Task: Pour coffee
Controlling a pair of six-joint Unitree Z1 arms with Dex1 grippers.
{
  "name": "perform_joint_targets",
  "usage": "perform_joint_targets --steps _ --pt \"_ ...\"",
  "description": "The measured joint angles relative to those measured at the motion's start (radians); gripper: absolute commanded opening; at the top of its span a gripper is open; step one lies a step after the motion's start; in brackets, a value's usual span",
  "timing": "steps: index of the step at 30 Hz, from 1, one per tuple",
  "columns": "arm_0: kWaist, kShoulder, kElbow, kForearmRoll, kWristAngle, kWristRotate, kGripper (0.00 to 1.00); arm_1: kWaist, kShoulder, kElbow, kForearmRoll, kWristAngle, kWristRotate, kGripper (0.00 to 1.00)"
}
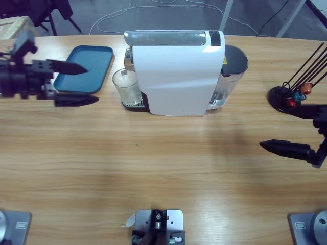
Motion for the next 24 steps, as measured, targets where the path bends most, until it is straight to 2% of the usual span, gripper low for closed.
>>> perform_joint_targets --steps 10,24 --pt "0.004 0.203 -0.025 -0.238 -0.013 0.007 1.000 0.000 0.048 -0.008 0.000 0.000 0.002 1.000" --pt "-0.031 0.279 -0.051 -0.286 -0.046 0.007 1.000 0.000 0.068 -0.017 0.000 0.000 0.002 1.000"
